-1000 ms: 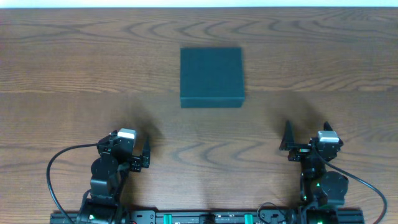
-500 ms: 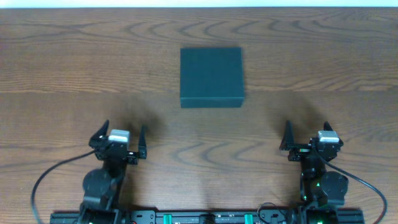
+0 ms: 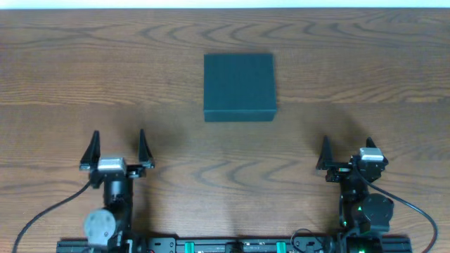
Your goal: Pack container
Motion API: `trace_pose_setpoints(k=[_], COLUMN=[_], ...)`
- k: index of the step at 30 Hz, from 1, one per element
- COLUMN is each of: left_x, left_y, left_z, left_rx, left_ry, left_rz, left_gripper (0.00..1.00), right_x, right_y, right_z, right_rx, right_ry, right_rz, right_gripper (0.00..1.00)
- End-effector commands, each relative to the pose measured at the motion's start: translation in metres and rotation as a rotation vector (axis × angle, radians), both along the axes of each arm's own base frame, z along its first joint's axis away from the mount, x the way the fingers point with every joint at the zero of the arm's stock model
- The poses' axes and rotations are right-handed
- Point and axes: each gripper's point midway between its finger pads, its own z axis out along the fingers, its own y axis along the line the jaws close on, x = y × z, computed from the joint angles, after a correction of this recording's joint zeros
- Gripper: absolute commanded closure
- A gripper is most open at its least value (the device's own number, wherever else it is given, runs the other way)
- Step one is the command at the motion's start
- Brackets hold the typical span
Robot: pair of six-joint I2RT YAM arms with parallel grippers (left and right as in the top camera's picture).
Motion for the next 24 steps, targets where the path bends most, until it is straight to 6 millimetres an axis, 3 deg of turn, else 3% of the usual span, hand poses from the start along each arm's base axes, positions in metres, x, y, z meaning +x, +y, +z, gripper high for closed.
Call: trace_pose_setpoints(k=[1, 5, 13, 24], left_x=[0.002, 0.003, 0.002, 0.002], left_y=[0.011, 0.016, 0.015, 0.013], left_z=[-0.017, -0.022, -0.088, -0.089], left_rx=[0.051, 0.166, 0.179, 0.169], left_ry=[0.049, 0.077, 0.343, 0.346], left_rz=[0.072, 0.097, 0.060, 0.047], left_gripper=[0.05, 0.05, 0.05, 0.05], right_x=[0.000, 0.000, 0.000, 0.000], right_y=[0.001, 0.001, 0.001, 0.001], right_z=[-0.001, -0.001, -0.001, -0.001], right_rx=[0.014, 0.014, 0.014, 0.014], right_ry=[0.000, 0.000, 0.000, 0.000], right_rz=[0.004, 0.004, 0.004, 0.004], right_gripper=[0.01, 0.01, 0.01, 0.01])
